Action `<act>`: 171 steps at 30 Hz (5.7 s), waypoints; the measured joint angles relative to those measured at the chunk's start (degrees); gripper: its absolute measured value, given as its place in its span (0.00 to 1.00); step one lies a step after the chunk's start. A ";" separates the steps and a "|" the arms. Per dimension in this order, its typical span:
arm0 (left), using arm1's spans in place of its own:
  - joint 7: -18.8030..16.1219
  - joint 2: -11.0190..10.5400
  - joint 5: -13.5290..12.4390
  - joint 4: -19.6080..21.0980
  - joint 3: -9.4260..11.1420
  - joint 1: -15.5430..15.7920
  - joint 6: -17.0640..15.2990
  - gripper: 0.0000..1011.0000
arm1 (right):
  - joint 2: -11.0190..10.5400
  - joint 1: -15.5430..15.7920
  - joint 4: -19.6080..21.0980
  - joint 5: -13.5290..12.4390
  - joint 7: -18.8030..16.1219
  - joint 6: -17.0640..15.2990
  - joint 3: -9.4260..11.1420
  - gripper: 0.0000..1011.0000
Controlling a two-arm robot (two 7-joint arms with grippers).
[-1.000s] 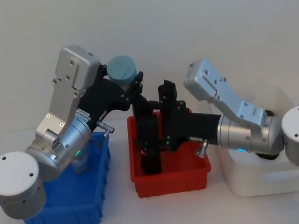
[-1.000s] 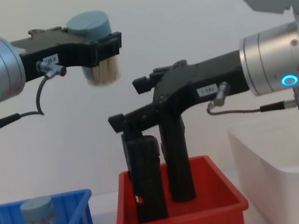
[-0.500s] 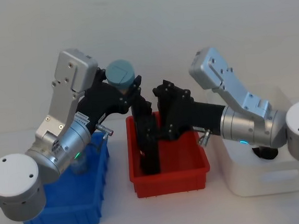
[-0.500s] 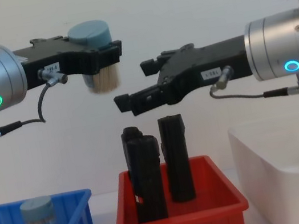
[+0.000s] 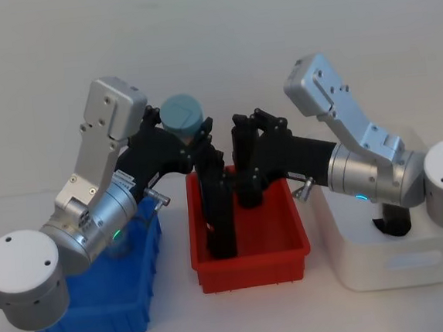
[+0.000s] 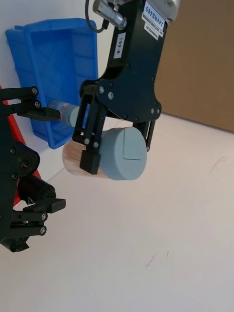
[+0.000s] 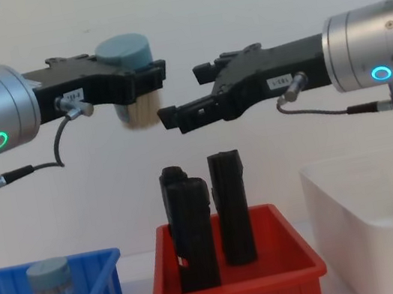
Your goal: Pick the cotton swabs from the blue box and place them into the white box.
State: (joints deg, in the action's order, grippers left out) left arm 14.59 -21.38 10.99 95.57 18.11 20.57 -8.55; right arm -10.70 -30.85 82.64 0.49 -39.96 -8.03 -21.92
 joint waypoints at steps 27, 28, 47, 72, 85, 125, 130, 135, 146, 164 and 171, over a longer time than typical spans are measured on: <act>4.09 1.66 -0.32 -1.18 0.89 1.60 1.40 0.66 | 1.28 -2.96 -3.68 1.66 1.02 -0.09 -0.90 0.99; 4.14 1.67 -0.30 -1.17 0.89 1.61 1.42 0.66 | 1.31 -3.02 -3.77 1.71 1.14 -0.04 -0.92 0.99; 5.20 1.88 0.25 -0.87 1.03 1.79 1.47 0.66 | 1.98 -4.05 -4.99 1.53 1.69 0.95 -1.76 0.99; 5.30 2.06 0.48 -1.05 1.07 1.94 1.44 0.66 | 2.16 -4.33 -5.22 0.99 1.51 0.75 -2.24 0.64; 5.24 2.07 0.49 -1.10 1.07 1.96 1.39 0.80 | 2.23 -4.36 -5.22 0.91 1.26 0.76 -2.37 0.64; 5.22 2.07 0.47 -1.08 1.06 1.95 1.42 0.99 | -4.99 3.61 -1.77 -2.04 16.61 -5.78 1.60 0.64; 5.22 2.07 0.48 -1.08 1.06 1.95 1.42 0.99 | -5.99 4.83 -1.73 -3.18 19.34 -7.09 2.43 0.64; 5.22 2.07 0.48 -1.08 1.06 1.95 1.42 0.99 | -6.71 5.69 -2.30 -4.77 22.00 -8.06 3.31 0.64; 5.23 2.07 0.48 -1.08 1.06 1.95 1.41 0.99 | -6.75 5.40 -4.97 -8.19 23.01 -8.06 4.28 0.64; 5.23 2.07 0.48 -1.08 1.06 1.95 1.41 0.99 | -4.90 1.68 -9.76 -9.80 18.91 -4.03 4.13 0.84; 5.22 2.07 0.48 -1.08 1.06 1.95 1.41 0.99 | -4.60 1.10 -10.45 -9.96 18.40 -3.43 4.10 0.99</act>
State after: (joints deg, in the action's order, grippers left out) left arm 19.82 -19.31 11.47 94.49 19.17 22.52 -7.14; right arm -15.30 -29.75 72.18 -9.48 -21.56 -11.46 -17.82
